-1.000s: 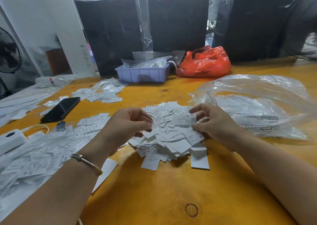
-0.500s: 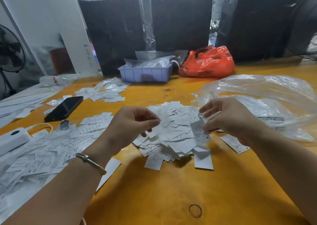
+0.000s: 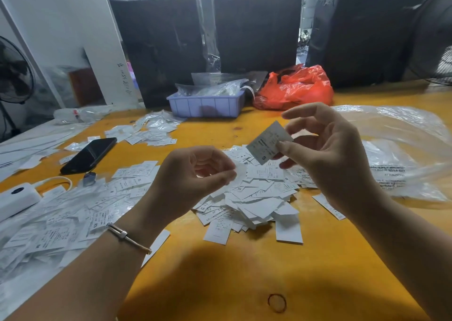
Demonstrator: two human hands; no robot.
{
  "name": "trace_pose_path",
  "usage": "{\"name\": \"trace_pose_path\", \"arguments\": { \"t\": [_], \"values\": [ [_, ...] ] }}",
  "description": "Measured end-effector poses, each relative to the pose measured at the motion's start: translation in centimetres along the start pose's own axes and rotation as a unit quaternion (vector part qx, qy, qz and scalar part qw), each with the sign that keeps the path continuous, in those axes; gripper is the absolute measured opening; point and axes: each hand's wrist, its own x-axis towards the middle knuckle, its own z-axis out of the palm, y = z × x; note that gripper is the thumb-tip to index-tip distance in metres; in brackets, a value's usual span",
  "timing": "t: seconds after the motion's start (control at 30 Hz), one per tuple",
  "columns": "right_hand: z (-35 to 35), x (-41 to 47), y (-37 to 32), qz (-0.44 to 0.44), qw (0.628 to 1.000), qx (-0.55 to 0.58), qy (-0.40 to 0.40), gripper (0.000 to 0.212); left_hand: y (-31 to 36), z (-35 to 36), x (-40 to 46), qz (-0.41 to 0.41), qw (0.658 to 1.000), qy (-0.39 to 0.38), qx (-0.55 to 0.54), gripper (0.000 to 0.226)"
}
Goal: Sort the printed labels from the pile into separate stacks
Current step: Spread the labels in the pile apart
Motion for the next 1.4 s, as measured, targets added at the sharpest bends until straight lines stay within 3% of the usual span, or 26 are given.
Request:
{"name": "trace_pose_path", "arguments": {
  "t": [0.2, 0.77, 1.13, 1.4],
  "values": [
    [1.0, -1.1, -1.7, -0.119, 0.990, -0.065, -0.039, 0.031, 0.2, 0.0, 0.0, 0.000, 1.000, 0.001, 0.006, 0.017],
    [1.4, -1.4, -1.1, -0.147, 0.981, -0.124, -0.026, 0.033, 0.3, 0.1, 0.0, -0.008, 1.000, -0.006, -0.001, 0.016],
    [1.5, -1.5, -0.9, -0.186, 0.962, -0.202, -0.005, 0.027, 0.3, -0.2, -0.1, -0.032, 0.996, -0.013, -0.079, 0.021],
    [1.5, -1.6, -0.9, -0.178, 0.967, -0.181, -0.021, 0.029, 0.1, -0.4, 0.0, -0.063, 0.987, -0.032, -0.146, 0.012]
  ]
}}
